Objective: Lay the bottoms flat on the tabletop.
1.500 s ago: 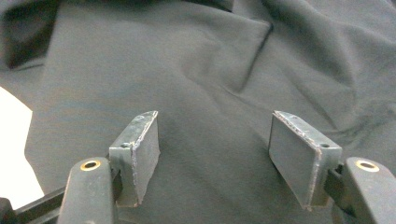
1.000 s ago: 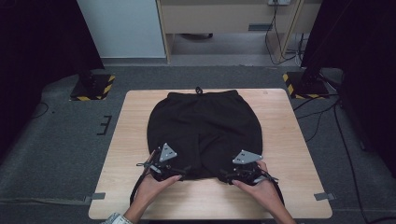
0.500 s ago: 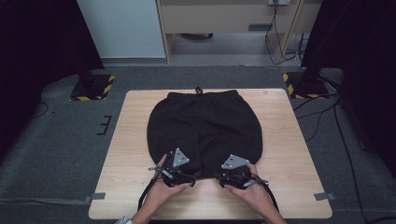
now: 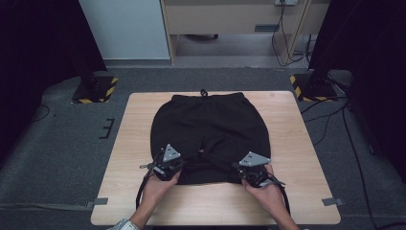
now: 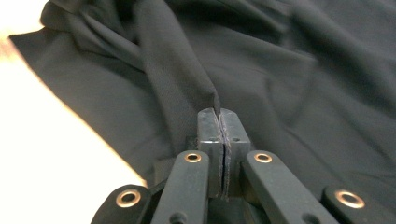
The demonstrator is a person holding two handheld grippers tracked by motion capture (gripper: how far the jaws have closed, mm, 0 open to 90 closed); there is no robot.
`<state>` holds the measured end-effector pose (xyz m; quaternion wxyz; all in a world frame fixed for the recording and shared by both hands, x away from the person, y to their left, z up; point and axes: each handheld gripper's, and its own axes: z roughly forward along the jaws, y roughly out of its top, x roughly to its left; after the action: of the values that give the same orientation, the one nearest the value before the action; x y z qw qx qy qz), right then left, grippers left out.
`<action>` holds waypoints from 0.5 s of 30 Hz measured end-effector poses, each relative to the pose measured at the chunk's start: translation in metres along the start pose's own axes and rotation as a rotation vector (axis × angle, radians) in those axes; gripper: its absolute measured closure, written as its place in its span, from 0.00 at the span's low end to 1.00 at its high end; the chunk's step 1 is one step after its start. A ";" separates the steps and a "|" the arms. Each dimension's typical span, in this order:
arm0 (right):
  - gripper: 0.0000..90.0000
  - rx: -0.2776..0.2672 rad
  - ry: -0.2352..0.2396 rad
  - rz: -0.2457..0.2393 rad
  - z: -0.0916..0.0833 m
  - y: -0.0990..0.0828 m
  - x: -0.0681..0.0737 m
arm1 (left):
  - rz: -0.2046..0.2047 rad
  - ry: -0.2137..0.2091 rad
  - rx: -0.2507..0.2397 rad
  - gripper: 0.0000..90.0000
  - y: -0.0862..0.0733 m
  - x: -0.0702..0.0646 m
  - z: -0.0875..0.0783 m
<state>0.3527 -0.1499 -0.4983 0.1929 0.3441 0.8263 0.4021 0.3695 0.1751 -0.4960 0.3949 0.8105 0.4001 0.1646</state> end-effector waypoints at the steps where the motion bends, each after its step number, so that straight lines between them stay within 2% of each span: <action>1: 1.00 -0.001 -0.014 0.011 -0.002 -0.001 -0.005 | -0.009 0.011 -0.003 0.96 0.000 0.005 -0.001; 5: 1.00 -0.001 -0.058 0.057 -0.008 -0.008 -0.028 | -0.047 0.050 -0.009 0.96 -0.001 0.022 -0.001; 11: 1.00 0.021 -0.124 0.123 -0.009 -0.018 -0.058 | -0.050 0.133 -0.002 0.95 -0.001 0.044 0.004; 15: 0.99 0.029 -0.162 0.160 -0.004 -0.024 -0.075 | -0.064 0.141 -0.001 0.91 -0.005 0.060 0.016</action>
<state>0.3919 -0.2164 -0.5114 0.2212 0.4433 0.7835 0.3750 0.4132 0.2154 -0.5129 0.3711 0.7835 0.4526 0.2088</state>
